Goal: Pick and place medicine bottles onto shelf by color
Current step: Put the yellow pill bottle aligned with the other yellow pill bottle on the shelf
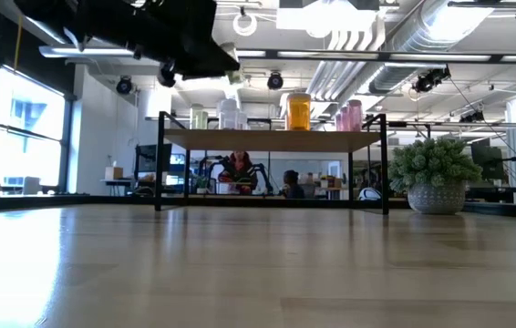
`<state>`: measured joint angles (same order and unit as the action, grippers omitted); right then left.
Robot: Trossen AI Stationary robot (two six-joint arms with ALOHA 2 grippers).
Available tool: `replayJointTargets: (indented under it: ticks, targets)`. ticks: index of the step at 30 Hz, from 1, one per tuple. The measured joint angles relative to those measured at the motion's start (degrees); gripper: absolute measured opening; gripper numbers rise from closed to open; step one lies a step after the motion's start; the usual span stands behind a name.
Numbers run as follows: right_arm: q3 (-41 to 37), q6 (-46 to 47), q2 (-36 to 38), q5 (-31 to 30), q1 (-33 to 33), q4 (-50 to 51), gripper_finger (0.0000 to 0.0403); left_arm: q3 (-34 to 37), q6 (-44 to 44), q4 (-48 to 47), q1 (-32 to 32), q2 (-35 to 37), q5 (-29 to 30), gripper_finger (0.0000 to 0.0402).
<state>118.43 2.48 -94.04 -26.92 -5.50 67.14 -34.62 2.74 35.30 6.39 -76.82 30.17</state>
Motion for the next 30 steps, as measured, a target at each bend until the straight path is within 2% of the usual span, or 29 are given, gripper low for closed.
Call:
replayJointTargets:
  ticks: [6, 13, 19, 26, 30]
  targets:
    - [0.0, -0.17, 0.0, 0.02, 1.16, 0.4, 0.0216, 1.95, 4.66, -5.45, -2.07, 1.9, 9.87, 0.0088]
    - [0.0, -0.18, 0.0, 0.07, 3.09, 2.07, 0.0216, 3.51, 9.92, -14.17, -2.15, 9.15, 18.77, 0.0088]
    - [0.0, -0.15, 0.0, 0.15, 5.42, 2.07, 0.0216, 3.25, 10.54, -15.77, 1.68, 11.22, 18.68, 0.0088]
    - [0.0, 1.21, 0.0, 0.46, 7.68, 2.04, 0.0216, 1.62, 13.32, -19.1, 6.92, 8.87, 13.84, 0.0088]
    - [0.0, 1.81, 0.0, 0.5, 8.34, 2.02, 0.0216, 1.58, 14.2, -19.68, 7.94, 7.44, 13.62, 0.0088]
